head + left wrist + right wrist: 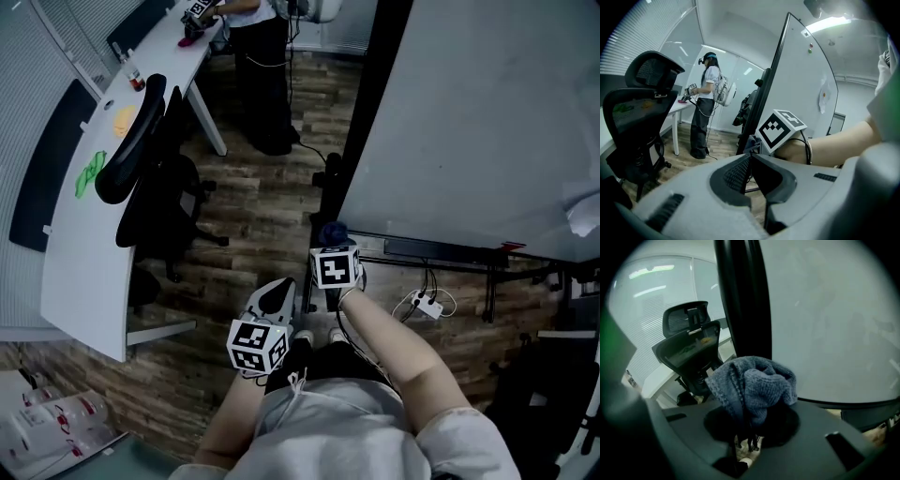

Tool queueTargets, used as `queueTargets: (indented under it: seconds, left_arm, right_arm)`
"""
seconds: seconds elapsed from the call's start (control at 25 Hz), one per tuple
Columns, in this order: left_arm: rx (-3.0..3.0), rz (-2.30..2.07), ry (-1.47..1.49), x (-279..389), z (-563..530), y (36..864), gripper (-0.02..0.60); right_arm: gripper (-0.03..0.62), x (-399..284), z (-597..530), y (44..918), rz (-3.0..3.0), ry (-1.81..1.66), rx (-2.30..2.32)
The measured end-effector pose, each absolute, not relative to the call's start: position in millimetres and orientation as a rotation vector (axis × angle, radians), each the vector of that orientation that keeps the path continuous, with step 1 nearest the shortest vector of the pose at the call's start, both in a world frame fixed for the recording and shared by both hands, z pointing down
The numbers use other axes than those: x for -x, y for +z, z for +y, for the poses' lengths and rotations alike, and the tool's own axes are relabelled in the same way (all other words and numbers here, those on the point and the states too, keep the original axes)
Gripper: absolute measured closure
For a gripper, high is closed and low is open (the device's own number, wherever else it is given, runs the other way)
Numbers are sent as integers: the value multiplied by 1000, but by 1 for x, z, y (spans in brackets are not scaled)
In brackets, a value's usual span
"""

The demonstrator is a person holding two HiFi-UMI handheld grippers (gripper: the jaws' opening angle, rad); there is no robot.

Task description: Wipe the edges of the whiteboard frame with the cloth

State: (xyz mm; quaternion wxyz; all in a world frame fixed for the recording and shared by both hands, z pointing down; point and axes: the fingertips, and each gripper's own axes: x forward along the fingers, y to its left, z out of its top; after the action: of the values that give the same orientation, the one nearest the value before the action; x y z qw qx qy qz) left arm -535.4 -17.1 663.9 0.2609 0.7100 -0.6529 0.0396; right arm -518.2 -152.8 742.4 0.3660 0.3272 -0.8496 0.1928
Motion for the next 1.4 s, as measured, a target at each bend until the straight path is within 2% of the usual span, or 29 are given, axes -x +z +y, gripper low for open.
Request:
queueTargets:
  seconds: [0.28,0.56,1.04,1.4]
  left_arm:
    - [-2019,-1680,153,527,-18,665,561]
    - [-2125,-1634,155,496,-37,652,561]
    - [-2271,-1647,116,383,-85,607,561]
    - [-2446,-1693,-18,326,-89,531,561]
  right_arm:
    - [517,498,-148,735,-2172,553,-924]
    - [517,443,-146,709,-2207,584,-1018]
    - [517,332,-137,622,-2555,425,-904]
    - [517,271,-127,542,-2716,83,-916]
